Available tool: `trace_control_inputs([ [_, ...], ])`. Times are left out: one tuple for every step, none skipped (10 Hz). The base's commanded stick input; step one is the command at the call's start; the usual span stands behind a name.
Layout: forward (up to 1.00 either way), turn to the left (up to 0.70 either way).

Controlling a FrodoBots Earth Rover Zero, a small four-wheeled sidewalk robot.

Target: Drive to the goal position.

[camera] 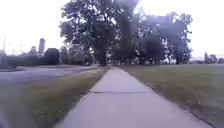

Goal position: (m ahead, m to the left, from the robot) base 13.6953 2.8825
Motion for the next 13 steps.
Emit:
trace_control_inputs([
  [0.70,0.00],
  [0.70,0.00],
  [0.70,0.00],
  [0.70,0.00],
  [0.70,0.00],
  [0.70,0.00],
  [0.70,0.00],
  [0.70,0.00],
  [0.70,0.00],
  [0.70,0.00],
  [0.70,0.00],
  [0.70,0.00],
  [0.70,0.00],
])
